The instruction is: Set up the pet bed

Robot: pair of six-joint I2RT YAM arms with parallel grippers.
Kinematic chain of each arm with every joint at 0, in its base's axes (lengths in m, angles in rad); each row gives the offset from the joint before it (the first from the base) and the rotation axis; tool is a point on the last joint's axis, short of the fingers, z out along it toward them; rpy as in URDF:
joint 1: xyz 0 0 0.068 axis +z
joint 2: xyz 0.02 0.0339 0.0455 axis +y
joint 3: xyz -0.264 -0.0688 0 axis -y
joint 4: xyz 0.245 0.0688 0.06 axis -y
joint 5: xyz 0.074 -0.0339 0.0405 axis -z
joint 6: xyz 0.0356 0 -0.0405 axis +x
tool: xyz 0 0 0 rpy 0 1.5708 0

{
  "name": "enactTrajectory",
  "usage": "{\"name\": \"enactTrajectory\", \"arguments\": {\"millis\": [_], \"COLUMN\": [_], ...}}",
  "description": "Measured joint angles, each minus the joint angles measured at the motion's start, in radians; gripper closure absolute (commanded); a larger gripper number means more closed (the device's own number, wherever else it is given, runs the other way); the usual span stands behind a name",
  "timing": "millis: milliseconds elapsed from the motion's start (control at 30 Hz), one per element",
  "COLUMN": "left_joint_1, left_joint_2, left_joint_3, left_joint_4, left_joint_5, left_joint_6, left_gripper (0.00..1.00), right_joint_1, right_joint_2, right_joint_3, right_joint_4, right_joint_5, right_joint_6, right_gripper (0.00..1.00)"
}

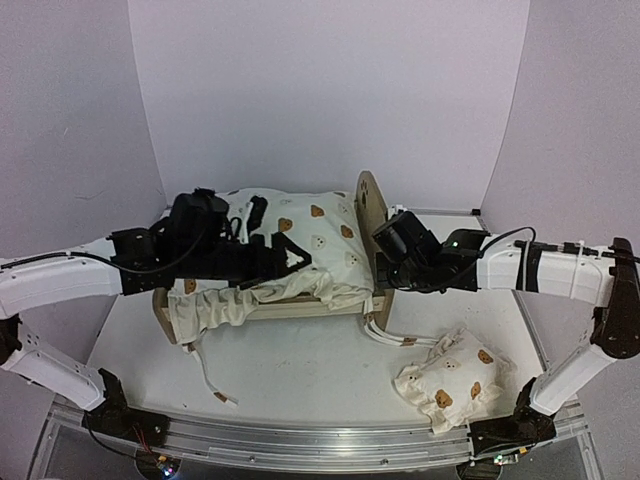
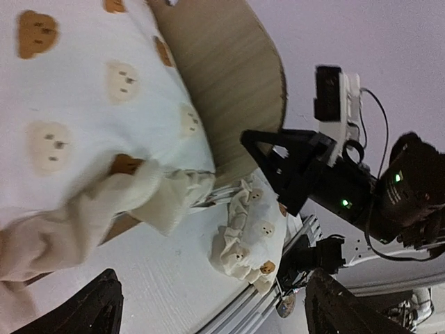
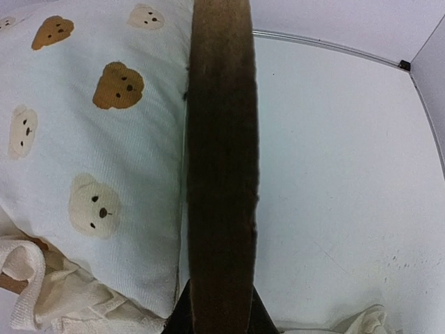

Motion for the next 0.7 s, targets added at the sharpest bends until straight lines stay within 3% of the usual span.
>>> {"name": "enactTrajectory", "arguments": {"millis": [133,300,400,500,700], "left_joint_1": [-0.156,-0.317,-0.37,-0.383,-0.382], "left_joint_2": [0.064,0.159,0.267,0.403,0.658], "left_joint_3": [-0.09,-0.248,-0.312,-0.336,-0.311], "left_joint_4": [0.209,0.5,0.694,0.856,1.145], "left_joint_5": [-0.091,-0.224,-0.272,-0.299,-0.346], "left_joint_6": [0.01,0.089,0.142,0.191,0.305], "left_gripper": [0.22,0.29,0.34,0.38,0.5], "right_joint_1": [0.02,0.032,0.035,0.039,0.031], "right_joint_2": [0.005,0.003,-0.022,-0.095,-0.346], "right_joint_3": [0.0,0.0,0.0,0.0,-0.013], "right_joint_4": [-0.009,-0.007,0.008,-0.001,-0.068], "right_joint_5": [0.009,-0.036,-0.107,-0.174,-0.278], "right_joint_6": [0.038,0.088,0.086,0.025,-0.133], "right_gripper": [1.0,0.45,0.22,0.14,0.09]}}
